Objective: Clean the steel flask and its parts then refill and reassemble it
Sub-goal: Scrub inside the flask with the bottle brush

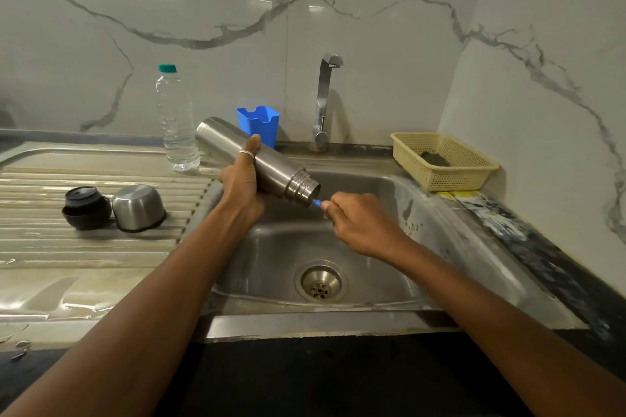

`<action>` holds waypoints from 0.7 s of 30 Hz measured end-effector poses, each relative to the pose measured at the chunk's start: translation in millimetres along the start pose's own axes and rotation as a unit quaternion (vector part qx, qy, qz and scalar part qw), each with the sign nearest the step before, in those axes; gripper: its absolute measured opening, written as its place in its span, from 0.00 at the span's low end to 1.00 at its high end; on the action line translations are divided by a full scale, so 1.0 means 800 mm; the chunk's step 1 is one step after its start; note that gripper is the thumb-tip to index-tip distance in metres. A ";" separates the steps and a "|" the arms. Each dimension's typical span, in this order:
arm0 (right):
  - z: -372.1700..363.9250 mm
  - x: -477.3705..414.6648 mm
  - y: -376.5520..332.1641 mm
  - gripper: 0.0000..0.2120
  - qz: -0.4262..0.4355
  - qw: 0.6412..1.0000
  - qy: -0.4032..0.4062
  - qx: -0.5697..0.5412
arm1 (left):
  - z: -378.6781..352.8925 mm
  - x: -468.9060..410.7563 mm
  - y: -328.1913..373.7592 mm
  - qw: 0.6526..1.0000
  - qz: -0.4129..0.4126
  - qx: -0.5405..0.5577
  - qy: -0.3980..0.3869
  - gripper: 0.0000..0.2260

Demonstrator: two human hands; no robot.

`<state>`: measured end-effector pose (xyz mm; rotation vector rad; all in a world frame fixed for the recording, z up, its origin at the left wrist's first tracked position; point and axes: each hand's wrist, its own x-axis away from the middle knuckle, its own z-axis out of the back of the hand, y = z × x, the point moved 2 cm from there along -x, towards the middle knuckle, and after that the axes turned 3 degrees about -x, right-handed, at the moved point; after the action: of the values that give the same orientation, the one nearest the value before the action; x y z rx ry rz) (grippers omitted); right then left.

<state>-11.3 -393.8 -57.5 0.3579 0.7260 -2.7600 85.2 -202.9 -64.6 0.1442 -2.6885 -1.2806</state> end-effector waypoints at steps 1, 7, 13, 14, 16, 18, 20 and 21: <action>-0.002 0.000 0.003 0.17 -0.036 0.996 -0.037 -0.066 | 0.000 0.001 -0.001 1.000 0.000 -0.007 0.003 0.29; 0.000 -0.002 0.004 0.15 -0.056 0.995 -0.017 -0.087 | -0.003 0.005 0.001 1.000 0.000 -0.014 0.003 0.27; -0.003 -0.002 0.004 0.09 0.026 0.999 0.023 -0.008 | -0.001 0.010 0.004 1.000 0.001 -0.006 0.009 0.28; -0.003 -0.002 0.005 0.09 0.034 0.999 0.029 0.005 | -0.001 0.010 0.005 1.000 -0.001 -0.003 0.012 0.27; -0.003 -0.002 0.007 0.10 0.038 0.999 0.021 0.017 | -0.002 0.011 0.005 1.000 -0.004 -0.001 0.011 0.27; -0.004 0.001 0.004 0.14 0.017 1.000 -0.011 -0.008 | -0.001 0.009 0.004 1.000 -0.005 -0.010 0.009 0.28; -0.004 0.003 0.002 0.20 -0.041 0.993 -0.064 -0.093 | 0.001 0.008 0.004 1.000 -0.006 -0.023 0.006 0.29; -0.005 0.005 0.001 0.22 -0.083 0.979 -0.101 -0.157 | 0.001 0.008 0.004 1.000 -0.007 -0.028 0.003 0.29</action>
<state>-13.9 -393.6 -62.3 -0.0514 1.1605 -2.7129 78.5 -201.6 -62.1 0.1594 -2.6473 -1.3558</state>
